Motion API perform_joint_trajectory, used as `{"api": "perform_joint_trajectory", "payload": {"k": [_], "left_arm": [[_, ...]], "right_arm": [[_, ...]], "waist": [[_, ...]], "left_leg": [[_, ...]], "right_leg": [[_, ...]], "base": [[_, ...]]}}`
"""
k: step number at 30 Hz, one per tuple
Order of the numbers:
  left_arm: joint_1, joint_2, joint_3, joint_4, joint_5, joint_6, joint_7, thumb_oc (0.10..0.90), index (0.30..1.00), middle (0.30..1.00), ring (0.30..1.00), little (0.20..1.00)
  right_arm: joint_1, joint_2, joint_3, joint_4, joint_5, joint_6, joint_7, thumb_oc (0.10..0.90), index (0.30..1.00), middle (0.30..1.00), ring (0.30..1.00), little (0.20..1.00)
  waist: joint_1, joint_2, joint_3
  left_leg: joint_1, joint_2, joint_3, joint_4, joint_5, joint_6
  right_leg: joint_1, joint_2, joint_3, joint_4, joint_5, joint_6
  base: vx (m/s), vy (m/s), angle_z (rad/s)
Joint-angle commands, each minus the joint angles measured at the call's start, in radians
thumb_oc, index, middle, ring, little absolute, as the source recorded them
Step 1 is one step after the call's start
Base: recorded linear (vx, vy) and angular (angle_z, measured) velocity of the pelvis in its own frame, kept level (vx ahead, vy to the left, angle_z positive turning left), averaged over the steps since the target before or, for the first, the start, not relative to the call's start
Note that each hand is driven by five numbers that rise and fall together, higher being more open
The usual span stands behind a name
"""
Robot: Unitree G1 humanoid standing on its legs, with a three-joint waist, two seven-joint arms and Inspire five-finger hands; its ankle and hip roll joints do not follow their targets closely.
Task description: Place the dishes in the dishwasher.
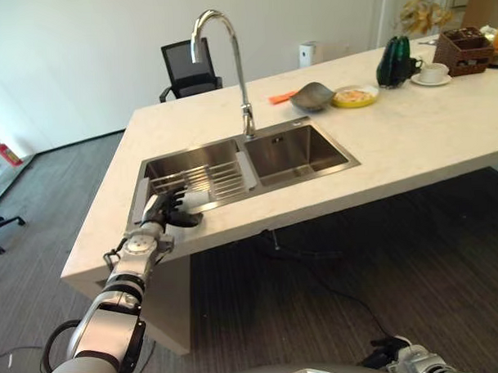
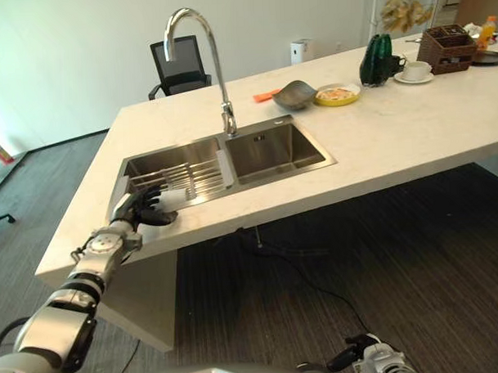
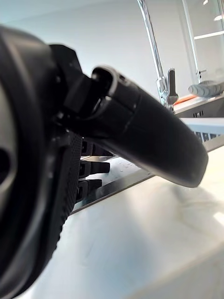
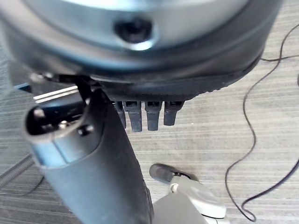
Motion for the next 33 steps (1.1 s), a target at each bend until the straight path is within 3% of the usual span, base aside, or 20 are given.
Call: {"api": "perform_joint_trajectory", "payload": {"k": [1,3,6,8,9,10,13,17,18,24,28,30,33], "left_arm": [[0.208,-0.321,-0.213,0.152,-0.054,0.118,-0.159,0.800,0.900,0.900,0.900,0.900],[0.186,-0.308,-0.233,0.109,0.004,0.082,-0.093,0.800,0.900,0.900,0.900,0.900],[0.130,-0.236,-0.327,-0.100,0.262,0.035,0.016,0.800,0.900,0.900,0.900,0.900],[0.095,-0.133,-0.346,-0.334,0.422,0.018,0.088,0.800,0.900,0.900,0.900,0.900],[0.060,-0.021,-0.362,-0.476,0.619,-0.009,0.161,0.800,0.900,0.900,0.900,0.900],[0.063,-0.018,-0.362,-0.480,0.622,-0.008,0.162,0.800,0.900,0.900,0.900,0.900],[-0.001,0.102,-0.348,-0.513,0.807,0.007,0.313,0.800,0.900,0.900,0.900,0.900],[-0.023,0.221,-0.269,-0.609,0.881,0.018,0.400,0.800,0.900,0.900,0.900,0.900],[-0.034,0.242,-0.232,-0.605,0.878,0.025,0.433,0.800,0.900,0.900,0.900,0.900],[-0.115,0.278,-0.221,-0.534,0.900,0.078,0.426,0.800,0.900,0.900,0.900,0.900],[-0.224,0.312,-0.284,-0.404,0.941,0.107,0.402,0.800,0.900,0.900,0.900,0.900],[-0.308,0.327,-0.370,-0.225,0.957,0.133,0.366,0.800,0.900,0.900,0.900,0.900],[-0.342,0.321,-0.395,-0.157,0.957,0.146,0.361,0.800,0.900,0.900,0.900,0.900]], "right_arm": [[-0.116,0.081,0.046,0.010,0.009,-0.042,-0.017,0.800,0.900,0.900,0.900,0.900],[-0.111,0.083,0.053,0.006,0.015,-0.051,-0.032,0.800,0.900,0.900,0.900,0.900],[-0.099,0.081,0.056,-0.016,0.030,-0.071,-0.062,0.800,0.900,0.900,0.900,0.900],[-0.073,0.083,0.045,-0.054,0.047,-0.097,-0.082,0.800,0.900,0.900,0.900,0.900],[-0.045,0.080,0.032,-0.086,0.060,-0.118,-0.092,0.800,0.900,0.900,0.900,0.900],[-0.044,0.083,0.032,-0.086,0.060,-0.118,-0.092,0.800,0.900,0.900,0.900,0.900],[-0.027,0.076,0.050,-0.102,0.064,-0.132,-0.099,0.800,0.900,0.900,0.900,0.900],[-0.008,0.062,0.060,-0.091,0.056,-0.139,-0.089,0.800,0.900,0.900,0.900,0.900],[-0.004,0.059,0.059,-0.078,0.054,-0.137,-0.084,0.800,0.900,0.900,0.900,0.900],[0.000,0.051,0.069,-0.054,0.040,-0.131,-0.077,0.800,0.900,0.900,0.900,0.900],[0.013,0.041,0.081,-0.043,0.023,-0.123,-0.066,0.800,0.900,0.900,0.900,0.900],[0.002,0.029,0.095,-0.042,0.016,-0.120,-0.065,0.800,0.900,0.900,0.900,0.900],[0.000,0.031,0.100,-0.041,0.015,-0.119,-0.067,0.800,0.900,0.900,0.900,0.900]], "waist": [[-0.105,-0.116,0.110],[-0.105,-0.113,0.112],[-0.100,-0.110,0.119],[-0.094,-0.113,0.127],[-0.090,-0.114,0.129],[-0.089,-0.116,0.127],[-0.093,-0.115,0.123],[-0.098,-0.111,0.113],[-0.101,-0.109,0.106],[-0.112,-0.101,0.096],[-0.125,-0.095,0.089],[-0.138,-0.086,0.088],[-0.142,-0.083,0.091]], "left_leg": [[0.026,0.001,-0.040,-0.031,0.000,-0.008],[0.027,0.001,-0.040,-0.031,0.001,-0.009],[0.026,0.000,-0.045,-0.031,0.003,-0.008],[0.026,0.000,-0.048,-0.031,0.003,-0.008],[0.025,0.001,-0.050,-0.031,0.001,-0.010],[0.025,0.001,-0.050,-0.031,0.001,-0.010],[0.030,0.005,-0.040,-0.031,0.001,-0.017],[0.038,0.013,-0.030,-0.031,0.000,-0.027],[0.042,0.016,-0.026,-0.031,0.001,-0.030],[0.046,0.021,-0.023,-0.031,0.002,-0.034],[0.050,0.023,-0.022,-0.031,0.003,-0.037],[0.054,0.021,-0.016,-0.031,0.005,-0.039],[0.056,0.020,-0.013,-0.031,0.005,-0.040]], "right_leg": [[0.173,-0.135,0.029,-0.110,-0.026,0.088],[0.175,-0.137,0.027,-0.110,-0.027,0.088],[0.177,-0.138,0.021,-0.110,-0.027,0.089],[0.181,-0.139,0.015,-0.110,-0.029,0.092],[0.181,-0.138,0.011,-0.110,-0.031,0.095],[0.181,-0.138,0.011,-0.110,-0.031,0.095],[0.182,-0.137,0.014,-0.110,-0.033,0.099],[0.183,-0.130,0.020,-0.110,-0.036,0.098],[0.184,-0.128,0.022,-0.110,-0.037,0.097],[0.188,-0.124,0.023,-0.110,-0.038,0.097],[0.191,-0.122,0.025,-0.110,-0.038,0.097],[0.193,-0.120,0.025,-0.110,-0.036,0.100],[0.192,-0.121,0.027,-0.110,-0.034,0.101]], "base": [[0.00,0.000,0.00],[0.00,-0.001,0.05],[-0.01,-0.004,0.11],[-0.02,-0.017,0.10],[-0.01,-0.026,0.03],[0.00,0.000,0.00],[0.00,-0.012,-0.07],[0.01,-0.016,-0.08],[0.01,-0.017,-0.04],[0.01,-0.011,-0.07],[0.00,0.000,0.00],[0.00,0.000,0.00],[0.01,-0.004,-0.06]]}}
